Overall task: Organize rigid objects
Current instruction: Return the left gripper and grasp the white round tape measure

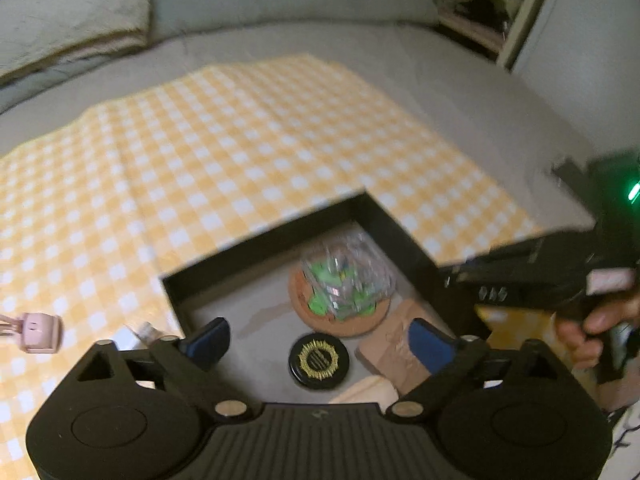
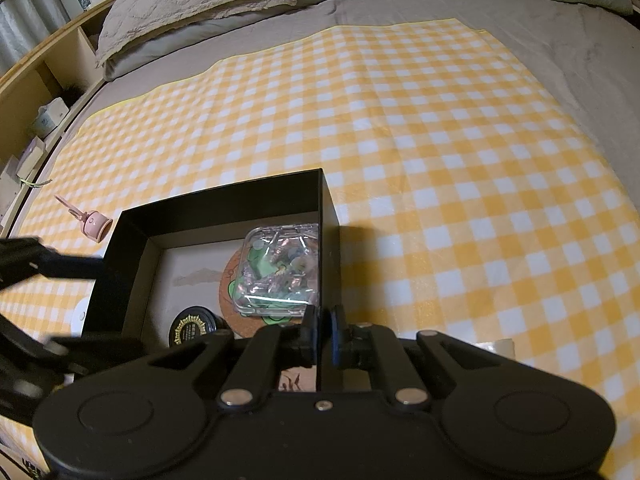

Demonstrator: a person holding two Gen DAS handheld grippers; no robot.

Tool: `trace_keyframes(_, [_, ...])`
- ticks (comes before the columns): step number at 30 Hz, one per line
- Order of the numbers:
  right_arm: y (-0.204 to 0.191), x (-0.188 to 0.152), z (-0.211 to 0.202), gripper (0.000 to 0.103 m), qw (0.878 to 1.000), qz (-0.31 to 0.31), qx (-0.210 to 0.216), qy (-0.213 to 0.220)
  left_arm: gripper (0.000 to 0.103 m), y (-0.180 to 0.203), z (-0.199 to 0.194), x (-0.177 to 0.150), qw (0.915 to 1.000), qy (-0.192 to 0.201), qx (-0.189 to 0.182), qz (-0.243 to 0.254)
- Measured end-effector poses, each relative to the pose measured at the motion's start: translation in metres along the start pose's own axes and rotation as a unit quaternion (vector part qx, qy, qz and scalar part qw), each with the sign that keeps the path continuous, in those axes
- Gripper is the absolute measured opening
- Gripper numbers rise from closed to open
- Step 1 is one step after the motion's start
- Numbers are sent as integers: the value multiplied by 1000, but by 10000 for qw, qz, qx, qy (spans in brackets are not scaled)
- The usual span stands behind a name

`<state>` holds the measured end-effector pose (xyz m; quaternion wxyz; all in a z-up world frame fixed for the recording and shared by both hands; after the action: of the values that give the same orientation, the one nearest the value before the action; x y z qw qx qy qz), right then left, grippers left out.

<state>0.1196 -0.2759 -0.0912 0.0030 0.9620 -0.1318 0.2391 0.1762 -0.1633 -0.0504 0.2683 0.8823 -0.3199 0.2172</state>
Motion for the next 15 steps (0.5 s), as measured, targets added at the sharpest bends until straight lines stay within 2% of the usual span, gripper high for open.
trace_keyframes(8, [0,0,0,8,10000,-2,-4,0,103,-21,-69,5,9933,1068,280,-351])
trace_keyframes(12, [0,0,0,8,10000,2,-1,-1,103,-39,-87,-6,9901,1200,588,-426])
trace_keyframes(15, [0,0,0,8,10000,5,-2,-3,103,-55,-90,-17,9904,1013,857,-400])
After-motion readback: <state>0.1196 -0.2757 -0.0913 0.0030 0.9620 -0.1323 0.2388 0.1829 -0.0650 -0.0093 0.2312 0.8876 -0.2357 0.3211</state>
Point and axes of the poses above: each gripper's, at about its wrist camera, not at the fingertips, and z roughly the way its jaws point, y to its right, x to its top, the point moved 3 cm from there along z, roughly the way its jaws point, and after that the axes turned 12 degrees about -x, right-handed, at the moved point
